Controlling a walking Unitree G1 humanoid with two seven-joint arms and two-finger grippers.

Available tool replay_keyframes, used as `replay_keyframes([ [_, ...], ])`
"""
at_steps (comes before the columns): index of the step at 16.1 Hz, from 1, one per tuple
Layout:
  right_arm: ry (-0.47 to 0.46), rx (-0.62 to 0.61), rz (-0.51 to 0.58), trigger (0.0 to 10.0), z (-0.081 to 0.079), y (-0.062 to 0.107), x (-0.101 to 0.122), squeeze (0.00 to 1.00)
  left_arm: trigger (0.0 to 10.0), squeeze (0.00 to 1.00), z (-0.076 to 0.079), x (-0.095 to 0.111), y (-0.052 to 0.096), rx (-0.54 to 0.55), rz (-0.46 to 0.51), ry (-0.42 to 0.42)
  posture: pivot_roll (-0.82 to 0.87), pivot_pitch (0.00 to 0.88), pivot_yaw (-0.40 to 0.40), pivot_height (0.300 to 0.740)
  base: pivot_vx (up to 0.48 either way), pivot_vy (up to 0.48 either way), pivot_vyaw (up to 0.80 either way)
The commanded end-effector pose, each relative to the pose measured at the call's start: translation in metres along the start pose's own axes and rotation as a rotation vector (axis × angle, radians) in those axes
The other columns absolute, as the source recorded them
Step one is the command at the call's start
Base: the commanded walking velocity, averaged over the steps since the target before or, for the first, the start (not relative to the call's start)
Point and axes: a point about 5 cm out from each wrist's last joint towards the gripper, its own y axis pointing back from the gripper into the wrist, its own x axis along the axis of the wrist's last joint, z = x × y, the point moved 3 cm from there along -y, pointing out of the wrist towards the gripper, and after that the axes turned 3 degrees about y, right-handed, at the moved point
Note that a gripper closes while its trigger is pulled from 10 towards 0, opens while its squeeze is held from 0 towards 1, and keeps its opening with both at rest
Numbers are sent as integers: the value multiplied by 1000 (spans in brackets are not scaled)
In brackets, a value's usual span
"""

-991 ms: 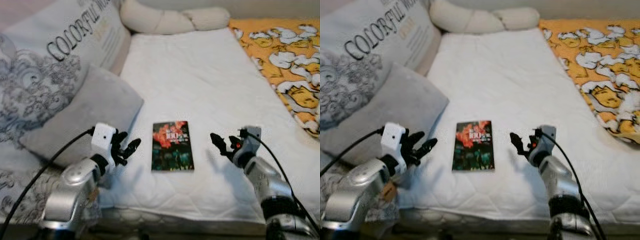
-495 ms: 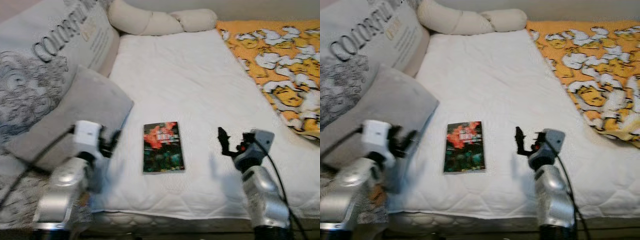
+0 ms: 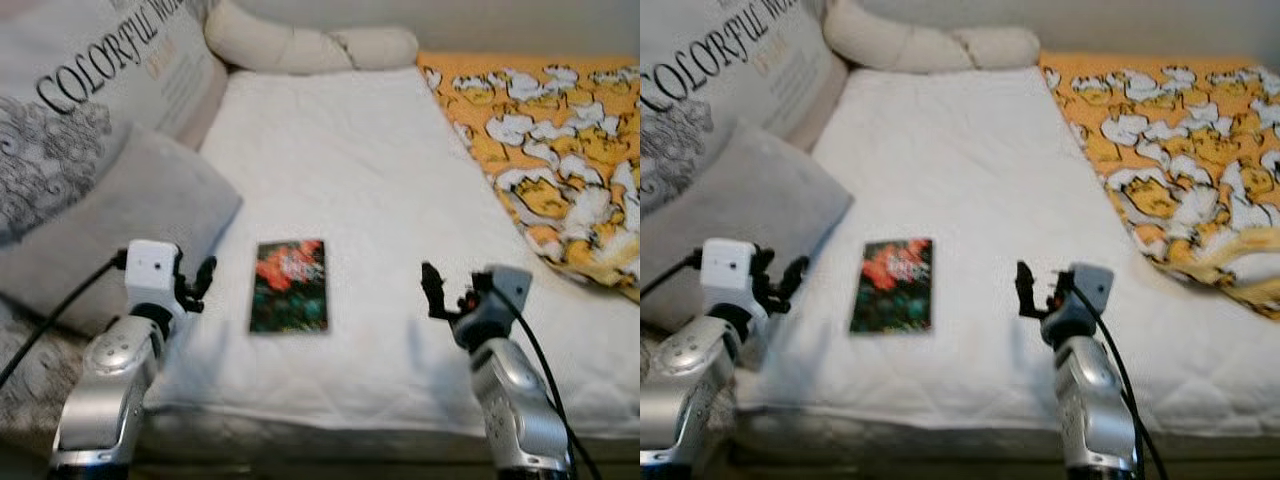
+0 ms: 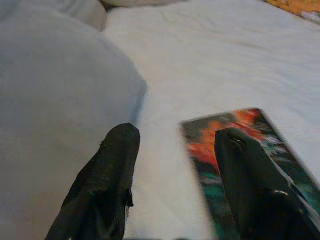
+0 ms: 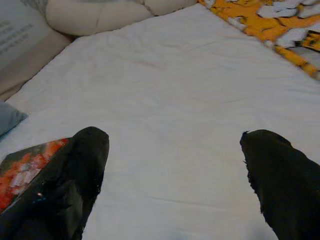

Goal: Clean up the room

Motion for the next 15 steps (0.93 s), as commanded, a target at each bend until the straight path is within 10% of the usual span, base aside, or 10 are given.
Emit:
replay_keyframes([
  [1,17,-11,12,10000,1,0,5,1000,10000,0,1,4,-1,-2,6,-8,35,0,30,740,0,-345,0],
  [15,54,49,39,10000,-14,-25,25,1000,10000,0,1,11,-22,-3,-10,-12,35,0,50,740,0,-317,0],
])
